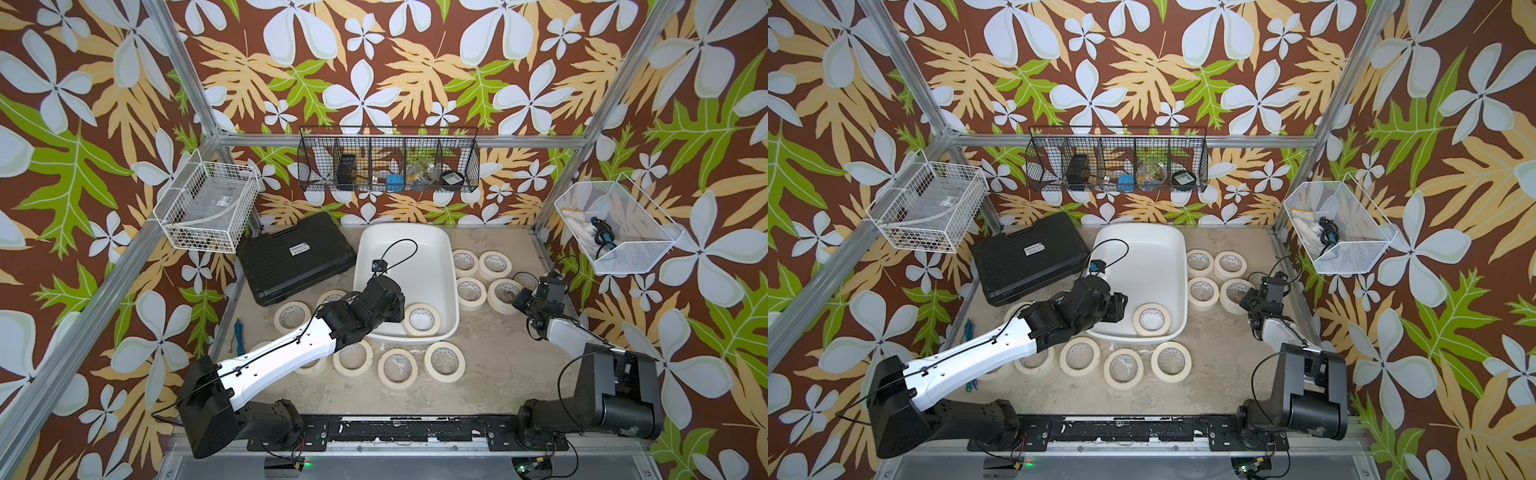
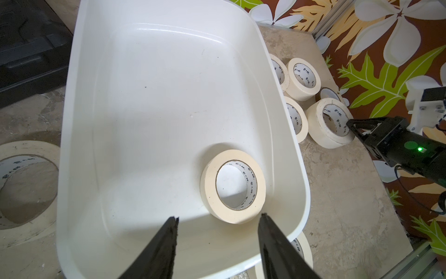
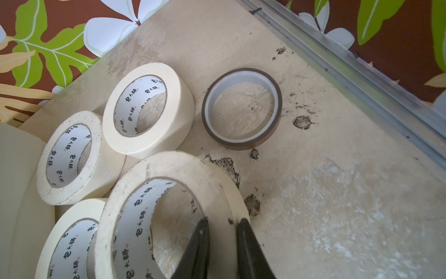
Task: Take out the art tape in the storage box
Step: Place the art tape at the center of the board.
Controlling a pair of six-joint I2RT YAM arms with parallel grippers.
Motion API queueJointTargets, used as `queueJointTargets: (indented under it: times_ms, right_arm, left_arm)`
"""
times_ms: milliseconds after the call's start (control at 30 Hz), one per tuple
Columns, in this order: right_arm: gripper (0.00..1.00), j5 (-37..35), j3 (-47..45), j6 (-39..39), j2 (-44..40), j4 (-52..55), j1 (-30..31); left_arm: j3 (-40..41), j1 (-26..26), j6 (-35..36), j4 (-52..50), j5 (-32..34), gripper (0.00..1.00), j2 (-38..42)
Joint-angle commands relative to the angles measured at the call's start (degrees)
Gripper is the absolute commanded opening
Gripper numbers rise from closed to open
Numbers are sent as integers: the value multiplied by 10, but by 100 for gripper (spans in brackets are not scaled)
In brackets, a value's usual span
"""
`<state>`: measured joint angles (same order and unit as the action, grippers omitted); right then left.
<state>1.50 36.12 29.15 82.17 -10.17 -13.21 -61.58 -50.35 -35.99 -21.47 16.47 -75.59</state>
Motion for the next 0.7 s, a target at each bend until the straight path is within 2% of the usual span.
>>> queueJointTargets:
  times_ms: [0, 233, 333, 500, 667]
  right_arm:
    - [0, 5, 8, 10, 16, -36, -1]
    - [2, 15, 17, 13, 58, -36, -1]
    - [9, 18, 23, 13, 68, -30, -1]
    - [28, 18, 33, 10, 63, -9, -1]
    - [39, 18, 51, -6, 35, 37, 0]
  left_arm:
    - [3, 1, -5, -3, 4, 58, 5]
    - [1, 1, -6, -3, 0, 58, 4]
    - [1, 1, -5, -3, -3, 58, -5]
    - [1, 1, -2, -4, -7, 58, -16]
    - [-2, 1, 3, -4, -7, 58, -20]
